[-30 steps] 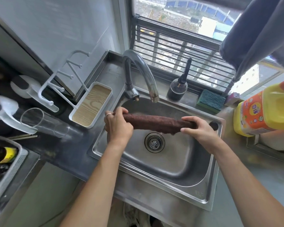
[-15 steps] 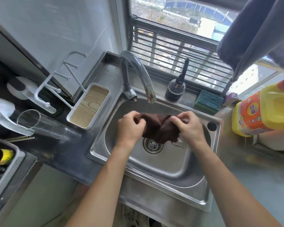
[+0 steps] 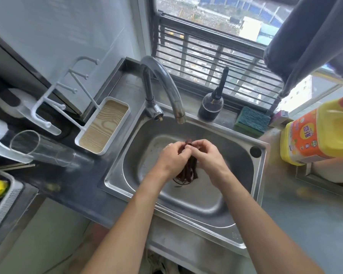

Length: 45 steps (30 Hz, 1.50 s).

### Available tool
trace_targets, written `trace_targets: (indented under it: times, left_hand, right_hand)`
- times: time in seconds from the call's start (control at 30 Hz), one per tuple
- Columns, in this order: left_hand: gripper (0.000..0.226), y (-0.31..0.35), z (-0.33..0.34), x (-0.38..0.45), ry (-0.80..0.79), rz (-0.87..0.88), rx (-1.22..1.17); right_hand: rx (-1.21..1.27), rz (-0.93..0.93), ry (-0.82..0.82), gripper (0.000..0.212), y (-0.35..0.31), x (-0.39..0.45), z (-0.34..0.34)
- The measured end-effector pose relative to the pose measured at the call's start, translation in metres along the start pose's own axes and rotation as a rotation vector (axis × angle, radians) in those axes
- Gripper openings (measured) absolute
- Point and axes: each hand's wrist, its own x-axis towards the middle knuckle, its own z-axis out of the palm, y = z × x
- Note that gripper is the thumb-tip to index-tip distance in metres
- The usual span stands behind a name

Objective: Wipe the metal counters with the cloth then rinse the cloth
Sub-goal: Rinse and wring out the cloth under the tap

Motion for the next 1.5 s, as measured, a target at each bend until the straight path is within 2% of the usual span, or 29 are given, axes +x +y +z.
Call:
trace_targets:
  times: [0.1,0.17,0.23,0.33,0.43,0.5,0.53,0.63,0.7,0.8,0.83,0.93,0.97,1.07,1.17,1.23,1.3,1.37,1.43,1.5]
  left_hand:
    - [0.047,-0.003,0.003,0.009,0.139,-0.14,-0.183]
    - [0.033,-0.005,0.003,0.01,0.2,-0.171,-0.12]
    - [0.022,-0.009,0.001,0.011,0.355,-0.192,-0.024]
    - [0.027,-0.012,-0.005,0.012,0.663,-0.23,-0.006]
    - [0.037,-0.011,-0.009,0.011,0.832,-0.183,0.065]
    - [0.041,-0.008,-0.01,0.013,0.811,-0.091,0.108]
    - [0.042,-0.007,-0.007,0.015,0.736,-0.027,0.119]
    - [0.039,-0.005,0.008,0.021,0.37,0.078,0.058]
    - [0.035,-0.009,0.009,0.022,0.268,0.075,0.016]
    - [0.012,-0.022,0.006,0.023,0.257,0.179,0.11]
    - [0.006,-0.024,0.005,0.023,0.259,0.207,0.155]
    - [0.01,-0.026,0.001,0.023,0.3,0.256,0.255]
    - [0.011,-0.026,-0.001,0.023,0.313,0.283,0.277]
    - [0.017,-0.027,-0.008,0.023,0.332,0.356,0.313]
    - [0.023,-0.025,-0.01,0.021,0.342,0.377,0.319]
    - [0.027,-0.024,-0.01,0.021,0.357,0.364,0.313]
    - [0.031,-0.024,-0.01,0.022,0.364,0.34,0.286]
    - [0.033,-0.02,-0.008,0.022,0.347,0.324,0.26]
    - [0.035,-0.015,-0.004,0.018,0.344,0.325,0.251]
    - [0.038,-0.011,-0.002,0.014,0.385,0.311,0.192]
  right_hand:
    - [-0.062,-0.087,0.019,0.013,0.004,0.002,0.003]
    - [-0.084,-0.091,-0.004,0.016,0.002,0.002,0.003]
    - [-0.104,-0.073,0.027,0.02,0.002,0.004,0.004]
    - [-0.196,-0.026,0.321,0.016,-0.001,0.006,0.0]
    - [-0.206,-0.033,0.534,0.009,-0.009,0.005,-0.003]
    - [-0.191,-0.074,0.522,0.006,-0.012,0.002,0.003]
    - [-0.197,-0.112,0.459,0.008,-0.013,0.001,0.007]
    - [-0.094,-0.148,0.097,0.01,-0.012,0.003,0.022]
    - [0.05,-0.087,-0.011,0.016,-0.014,0.007,0.023]
    - [0.165,0.013,-0.04,0.023,-0.017,0.008,0.015]
    - [0.095,0.007,0.01,0.025,-0.015,0.01,0.012]
    - [-0.397,-0.198,0.311,0.023,-0.004,0.018,0.001]
    - [-0.493,-0.289,0.323,0.025,0.0,0.021,-0.002]
    - [-0.644,-0.444,0.091,0.038,0.013,0.03,-0.006]
    - [-0.738,-0.367,-0.08,0.035,0.016,0.029,-0.005]
    - [-0.748,-0.349,-0.092,0.032,0.018,0.03,-0.003]
    - [-0.776,-0.351,-0.093,0.041,0.021,0.03,0.002]
    - [-0.717,-0.274,-0.108,0.049,0.025,0.029,0.005]
    - [-0.548,-0.175,-0.13,0.041,0.027,0.029,0.006]
    - [-0.493,-0.237,-0.141,0.025,0.028,0.029,0.006]
